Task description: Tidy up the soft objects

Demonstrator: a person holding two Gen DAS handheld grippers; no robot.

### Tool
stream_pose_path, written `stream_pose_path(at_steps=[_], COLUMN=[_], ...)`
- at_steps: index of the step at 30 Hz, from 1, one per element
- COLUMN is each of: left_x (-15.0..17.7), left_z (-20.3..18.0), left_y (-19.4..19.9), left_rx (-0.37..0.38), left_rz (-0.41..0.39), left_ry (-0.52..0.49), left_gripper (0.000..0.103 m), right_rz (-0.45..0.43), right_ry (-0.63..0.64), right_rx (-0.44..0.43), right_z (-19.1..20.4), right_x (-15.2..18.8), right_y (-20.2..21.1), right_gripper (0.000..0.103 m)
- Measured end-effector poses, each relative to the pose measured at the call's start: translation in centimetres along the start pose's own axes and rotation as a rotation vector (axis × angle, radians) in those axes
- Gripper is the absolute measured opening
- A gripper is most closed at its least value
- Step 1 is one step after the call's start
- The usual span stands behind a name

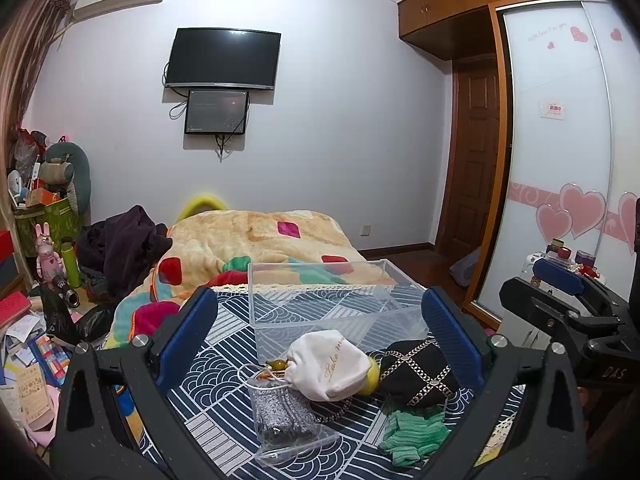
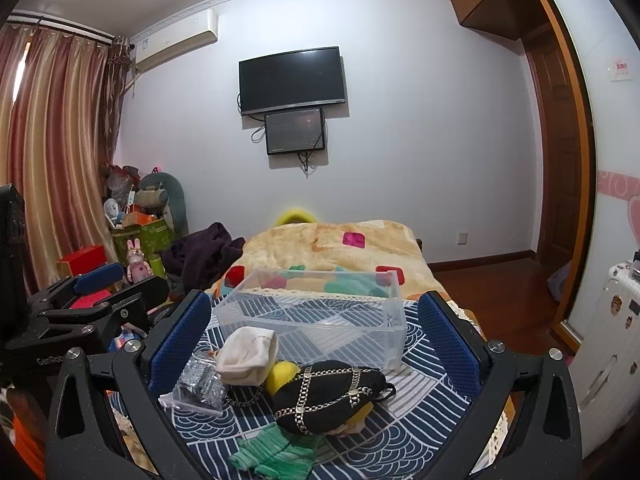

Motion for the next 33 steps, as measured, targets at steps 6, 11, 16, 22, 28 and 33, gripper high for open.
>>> stream_pose_path(at_steps=[6, 11, 16, 22, 28, 33], left_x=[-0.10, -0.07, -0.05, -0.08, -0.16, -0.21], left_z=[-0.01, -0.08, -0.21, -0.23, -0.24, -0.25], left_y=[0.09, 0.14, 0.19, 0.33, 0.43, 0.42], left_rx=[0.000, 0.000, 0.003, 0.005, 0.008, 0.008], left_rz=[-0.001, -0.001, -0.001, -0.004, -0.003, -0.004], left_ry=[0.000, -0.008, -0.013, -0.009, -0.007, -0.007], left_gripper=[0.103, 0.103, 0.103, 0.103, 0.103, 0.103], right_rz=[-0.001, -0.003, -0.004, -0.012, -0.009, -0.010], right_ry=[-0.001, -0.001, 0.001, -0.003, -0.011, -0.012], right_rx=[0.000, -0.001, -0.003, -0.002, -0.002, -0.001], right_z=[0.01, 0.00, 0.09, 0.16, 0.08, 0.02], right_x=[-0.02, -0.20, -0.27, -0.42, -0.26, -0.20], right_y=[0.06, 0.13, 0.18, 0.35, 0.24, 0.20], right_gripper=[0.103, 0.103, 0.103, 0.103, 0.103, 0.103])
Point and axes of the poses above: each gripper's, at about its wrist camera, not at the fingertips, and y roughly against the way its jaws point, z to its left, x to its underside, the point moved 8 cm from there along -y, roughly the way its jaws point, and after that the axes turned 13 degrees about -z, right-handed, at the moved point
